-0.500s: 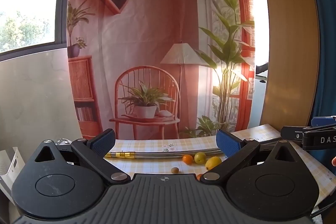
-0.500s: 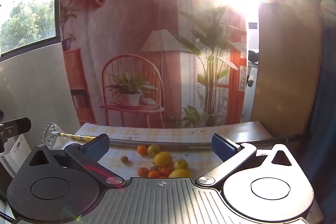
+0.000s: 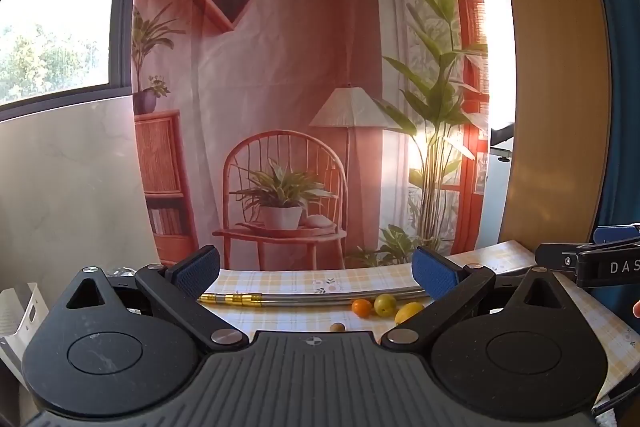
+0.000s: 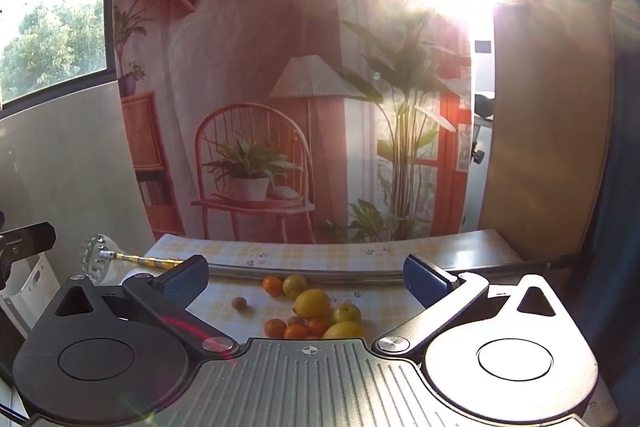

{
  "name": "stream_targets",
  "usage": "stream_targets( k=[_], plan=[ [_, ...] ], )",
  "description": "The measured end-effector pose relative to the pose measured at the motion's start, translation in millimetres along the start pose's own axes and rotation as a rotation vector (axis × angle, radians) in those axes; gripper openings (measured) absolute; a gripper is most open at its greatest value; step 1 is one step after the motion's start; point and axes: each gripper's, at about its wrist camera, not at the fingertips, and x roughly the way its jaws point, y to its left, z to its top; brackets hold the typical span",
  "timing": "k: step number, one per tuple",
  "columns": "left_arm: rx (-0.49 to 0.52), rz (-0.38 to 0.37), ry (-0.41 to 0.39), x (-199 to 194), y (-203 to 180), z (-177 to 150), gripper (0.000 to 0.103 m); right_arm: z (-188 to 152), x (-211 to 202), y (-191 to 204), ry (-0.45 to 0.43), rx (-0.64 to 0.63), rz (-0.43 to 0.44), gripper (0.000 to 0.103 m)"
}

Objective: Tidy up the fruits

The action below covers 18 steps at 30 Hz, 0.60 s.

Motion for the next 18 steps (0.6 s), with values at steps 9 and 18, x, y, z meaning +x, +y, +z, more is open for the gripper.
stream_targets(
  k=[9,18],
  plan=[
    [-0.002,0.002,-0.004,-0.8,-0.9,-0.3,0.103,-0.1,0.5,0.2,-0.001,0.000,-0.002,0.103],
    [-0.003,0.001,-0.012,-0.1,3.3,3.6,0.103,0.2,0.4,0.5,-0.002,-0.002,-0.002,0.103]
  ],
)
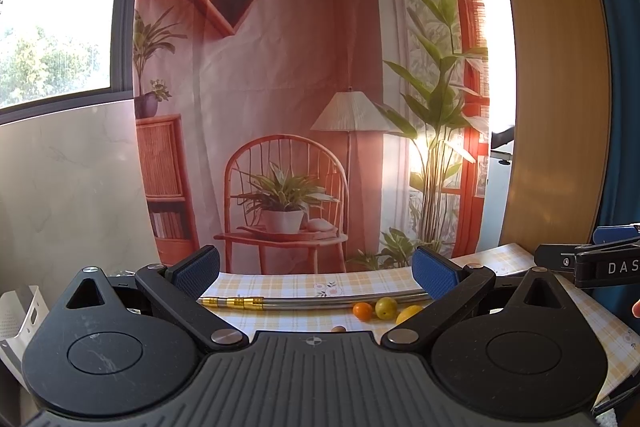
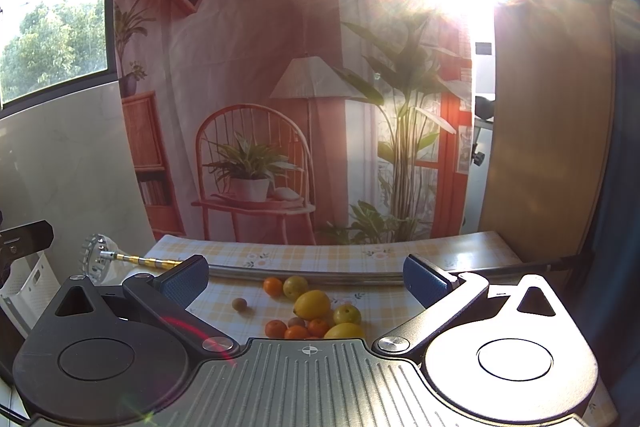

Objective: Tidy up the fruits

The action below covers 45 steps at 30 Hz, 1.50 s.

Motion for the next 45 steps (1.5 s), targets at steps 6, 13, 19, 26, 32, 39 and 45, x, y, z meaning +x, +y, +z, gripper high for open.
stream_targets(
  k=[6,13,19,26,32,39,45],
  plan=[
    [0.001,0.000,-0.001,-0.5,0.1,-0.2,0.103,0.1,-0.1,0.0,0.000,0.000,0.000,0.103],
    [0.000,0.002,-0.003,-1.2,-0.8,-0.7,0.103,0.2,-0.4,0.0,-0.001,-0.001,0.000,0.103],
    [0.001,0.002,-0.006,-2.7,-0.4,-2.1,0.103,1.3,-0.6,0.0,-0.004,-0.003,-0.002,0.103],
    [0.000,0.002,-0.006,-2.7,-0.6,-2.6,0.103,1.8,-1.0,0.0,-0.004,-0.004,-0.002,0.103],
    [0.000,0.002,-0.007,-2.7,-0.9,-2.9,0.103,2.2,-2.2,-0.2,-0.006,-0.005,-0.001,0.103],
    [0.001,0.002,-0.007,-2.8,-0.9,-3.0,0.103,2.4,-2.3,-0.2,-0.007,-0.006,-0.002,0.103],
    [-0.002,0.005,-0.007,-3.6,-1.6,-3.0,0.103,1.9,-2.1,0.1,-0.006,-0.005,-0.001,0.103]
  ],
)
